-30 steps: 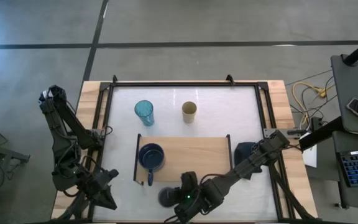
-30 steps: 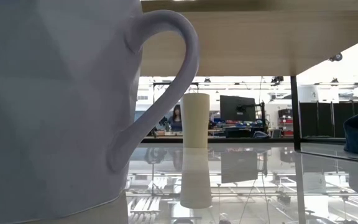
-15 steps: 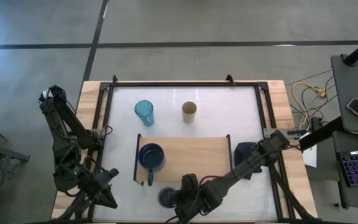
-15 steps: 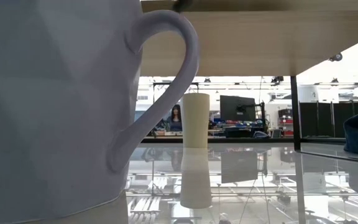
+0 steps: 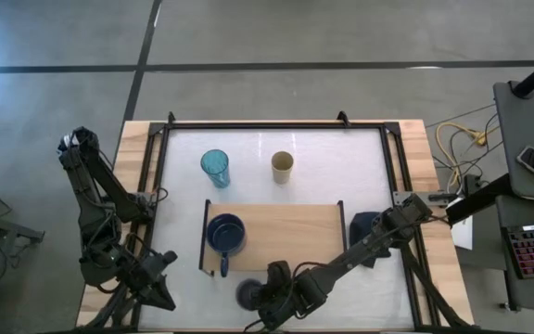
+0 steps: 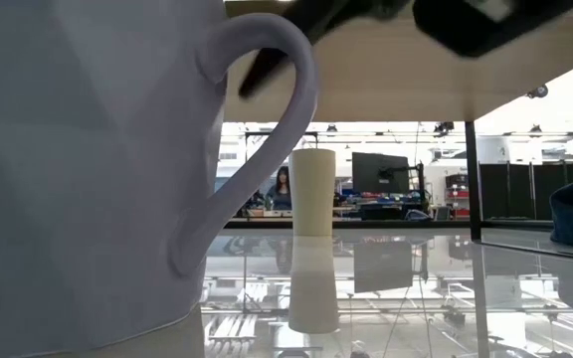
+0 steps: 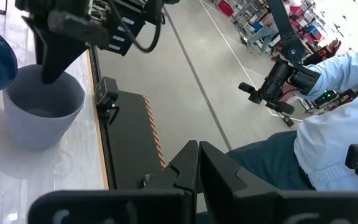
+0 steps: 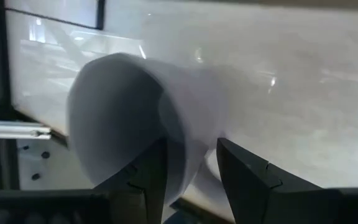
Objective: Stack small to large cups/mugs on shelf
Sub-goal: Put the gray mug on the shelf
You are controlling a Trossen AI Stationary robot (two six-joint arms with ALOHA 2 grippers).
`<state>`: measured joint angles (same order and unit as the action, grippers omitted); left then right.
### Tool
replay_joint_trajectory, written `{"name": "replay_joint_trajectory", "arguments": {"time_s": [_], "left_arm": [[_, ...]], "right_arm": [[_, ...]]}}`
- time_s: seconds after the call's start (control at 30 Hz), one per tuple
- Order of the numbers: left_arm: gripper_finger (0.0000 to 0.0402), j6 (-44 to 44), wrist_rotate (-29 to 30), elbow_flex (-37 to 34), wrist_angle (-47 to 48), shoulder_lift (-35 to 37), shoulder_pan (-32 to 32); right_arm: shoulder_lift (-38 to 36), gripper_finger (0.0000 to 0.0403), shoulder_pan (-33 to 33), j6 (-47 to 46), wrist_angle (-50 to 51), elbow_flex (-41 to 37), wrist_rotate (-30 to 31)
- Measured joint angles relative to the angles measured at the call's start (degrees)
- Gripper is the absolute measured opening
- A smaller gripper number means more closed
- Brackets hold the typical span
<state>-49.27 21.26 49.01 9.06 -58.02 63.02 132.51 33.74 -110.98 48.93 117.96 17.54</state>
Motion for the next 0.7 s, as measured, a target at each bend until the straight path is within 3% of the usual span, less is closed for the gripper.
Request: {"name": "replay_joint_trajectory", "arguments": {"time_s": [0.43,0.7], "left_arm": [[0.0,-0.1,0.1,0.0,0.0,0.0,0.0],[0.0,0.0,0.2,0.0,0.0,0.0,0.0]], "right_arm": [[0.0,0.013,-0.1,3.8,0.3,-0.3,0.0],[0.0,0.0079,-0.3,5.4,0.2,-0.3,-1.0]]}}
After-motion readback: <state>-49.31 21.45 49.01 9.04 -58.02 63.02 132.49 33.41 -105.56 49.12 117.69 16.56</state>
